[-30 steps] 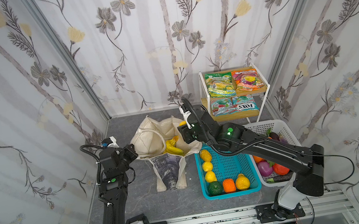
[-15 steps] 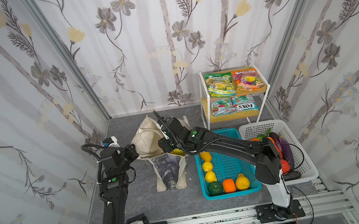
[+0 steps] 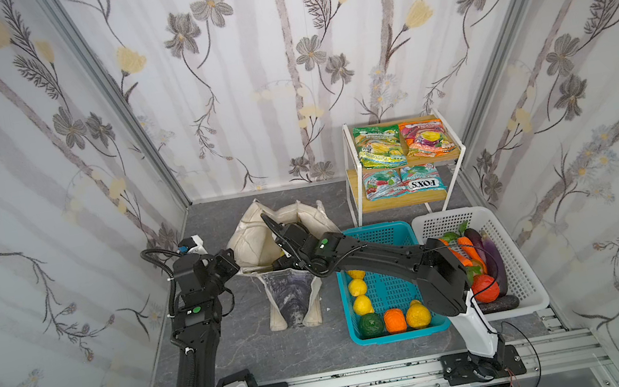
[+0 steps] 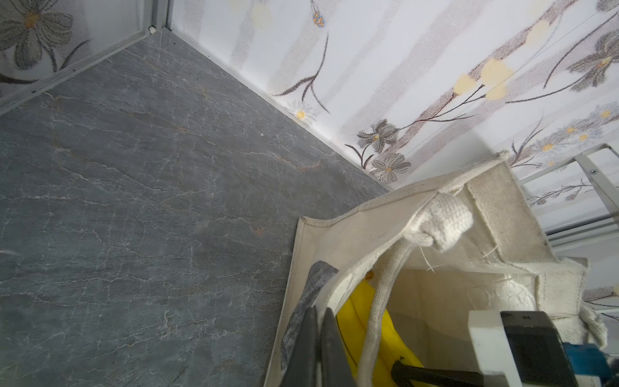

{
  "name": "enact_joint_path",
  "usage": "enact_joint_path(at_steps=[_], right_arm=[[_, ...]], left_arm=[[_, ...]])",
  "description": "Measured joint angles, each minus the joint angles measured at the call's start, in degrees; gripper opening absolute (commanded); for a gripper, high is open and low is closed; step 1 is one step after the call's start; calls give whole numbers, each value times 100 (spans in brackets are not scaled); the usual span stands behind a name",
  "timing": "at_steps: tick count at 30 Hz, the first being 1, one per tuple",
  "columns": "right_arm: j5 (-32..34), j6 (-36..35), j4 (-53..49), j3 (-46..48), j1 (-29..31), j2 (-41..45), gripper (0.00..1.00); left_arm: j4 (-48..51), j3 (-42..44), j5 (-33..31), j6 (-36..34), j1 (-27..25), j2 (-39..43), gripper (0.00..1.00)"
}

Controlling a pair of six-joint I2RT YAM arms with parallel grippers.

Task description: Place the food into the grocery bag and tie it

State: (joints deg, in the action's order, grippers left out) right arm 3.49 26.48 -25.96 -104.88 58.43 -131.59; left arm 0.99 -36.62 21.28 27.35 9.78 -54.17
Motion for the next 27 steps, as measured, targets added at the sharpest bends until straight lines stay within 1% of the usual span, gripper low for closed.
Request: enact_joint_path(at_steps=[5,9,12,17,19,21,22,24,27], right_arm=[[72,2,15,251,-4,321,100],[374,11,116,702,0,1021,100],[804,59,273,1115,7,1823,100],[1932,267,608,1786,57,3386,100],[2140,304,649,2094,79,4022,100],[2308,350,844,2660,83,4765,100],[2389,398,1060,3099,83,5158,100],[2369,396,1300,3895,52,5692,100],[1810,278,1342,4533,-28,5855,100]], left_arm=[[-2,0,0,7,0,0,0],[0,0,-2,7,0,4,0],[2,0,-4,7,2,15,0],[4,0,-9,4,2,28,0],[7,0,-17,4,2,42,0],[9,0,-20,4,2,70,0],[9,0,-17,4,2,96,0],[11,2,-20,0,2,164,0],[11,48,-24,-22,7,306,0]])
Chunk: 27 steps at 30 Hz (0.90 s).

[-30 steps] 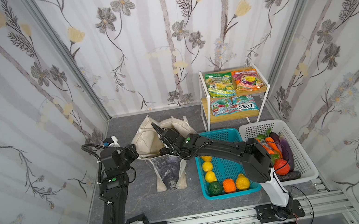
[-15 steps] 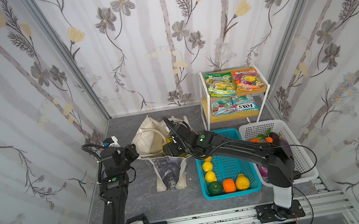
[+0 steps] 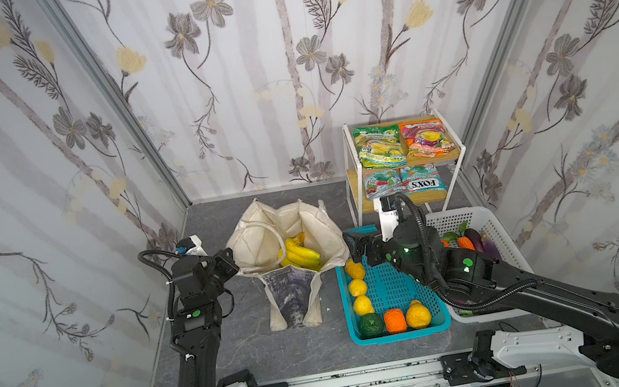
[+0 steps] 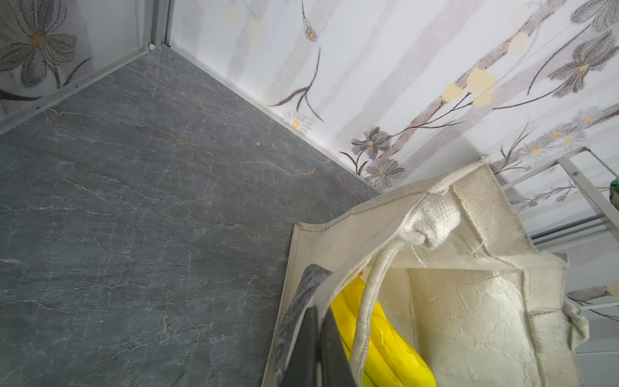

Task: Place the food into the grocery bag and tie it
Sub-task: 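Move the right gripper back over the teal basket, then lower the right gripper and grasp the orange in the teal basket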

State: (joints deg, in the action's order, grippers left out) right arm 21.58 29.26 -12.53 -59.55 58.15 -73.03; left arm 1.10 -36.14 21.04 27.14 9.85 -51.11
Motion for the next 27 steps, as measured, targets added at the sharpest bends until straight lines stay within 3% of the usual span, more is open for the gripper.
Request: enact_joint_path(at_steps=[4,14,19,27], right_arm=[[-839,-122,-192,334,-33,57,97],[-920,756,-1665,1261,-46,601,85],[-1163,1040,-2468,1335,-24,210,69],[-1574,1296,-3060,1464,267,-140,69]], left_arm=[[4,48,-52,-26,0,96,0],[4,48,-131,-42,22,50,0],[2,48,-136,-57,28,7,0],[2,46,-133,-57,39,7,0]])
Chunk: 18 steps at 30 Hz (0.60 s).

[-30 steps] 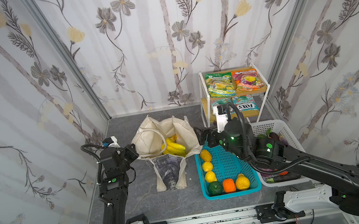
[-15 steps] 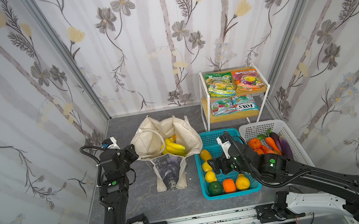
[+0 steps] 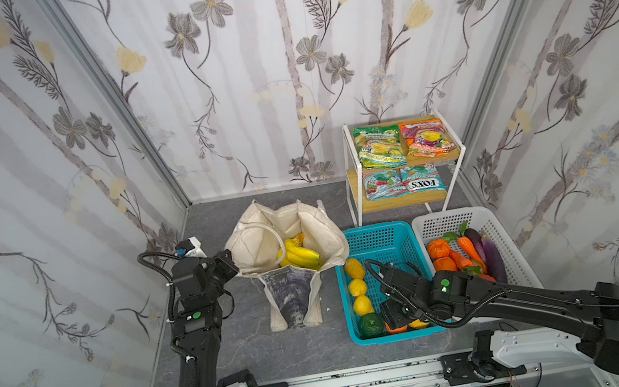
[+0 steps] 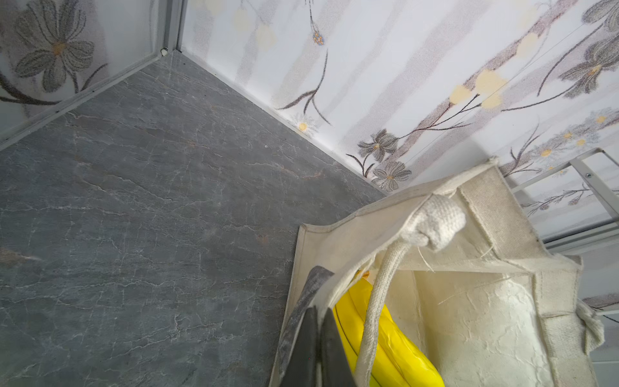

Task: Place the food into the grocery bag and tie it
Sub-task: 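Lower the right gripper and grasp the orange in the teal basket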

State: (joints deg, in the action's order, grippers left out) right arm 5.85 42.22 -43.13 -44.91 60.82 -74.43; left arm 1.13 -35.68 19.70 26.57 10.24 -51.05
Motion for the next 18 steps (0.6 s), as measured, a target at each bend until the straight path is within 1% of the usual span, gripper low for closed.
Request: enact_joint_path(at_steps=[8,18], right_arm=[[-103,127,20,59,107,-367,68],[-9,210,79,120,127,-693,68]], left_arm=[[0,0,4,0,7,4,0],[2,0,7,0,4,66,0]])
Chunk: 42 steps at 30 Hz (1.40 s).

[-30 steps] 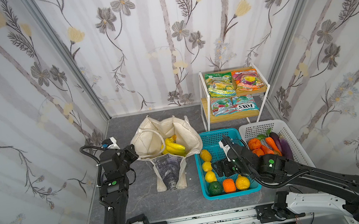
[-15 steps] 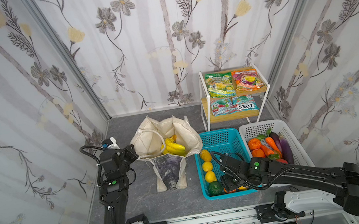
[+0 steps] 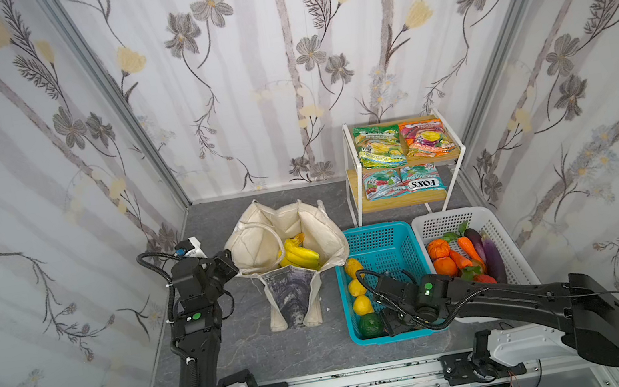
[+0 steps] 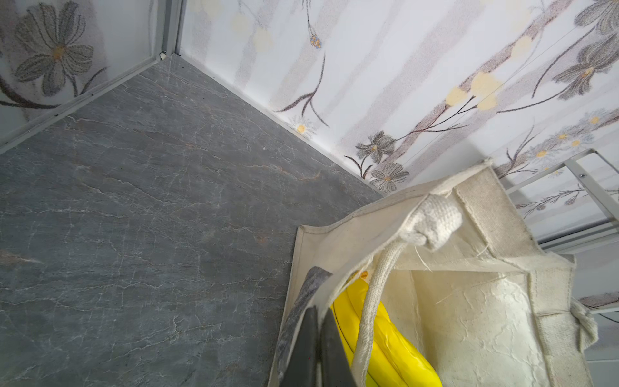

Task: Place the food into the grocery bag and tie it
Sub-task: 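Lower the right gripper and grasp the orange in the teal basket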

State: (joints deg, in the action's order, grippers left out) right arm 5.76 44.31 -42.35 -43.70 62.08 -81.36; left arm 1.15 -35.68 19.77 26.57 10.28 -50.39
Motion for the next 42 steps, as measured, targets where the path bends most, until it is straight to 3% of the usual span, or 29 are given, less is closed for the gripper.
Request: enact_joint_path(at_steps=[13,20,29,42], right_arm=[[149,2,229,-11,-2,-385,66],[164,15,284,-2,0,-442,56],[20,22,391,11,4,-179,51],[201,48,192,-144,-236,356,52]], left_arm=[[4,2,22,-2,2,74,0],[9,2,42,-4,7,85,0],[13,4,44,-4,7,109,0],[17,11,46,-11,7,138,0]])
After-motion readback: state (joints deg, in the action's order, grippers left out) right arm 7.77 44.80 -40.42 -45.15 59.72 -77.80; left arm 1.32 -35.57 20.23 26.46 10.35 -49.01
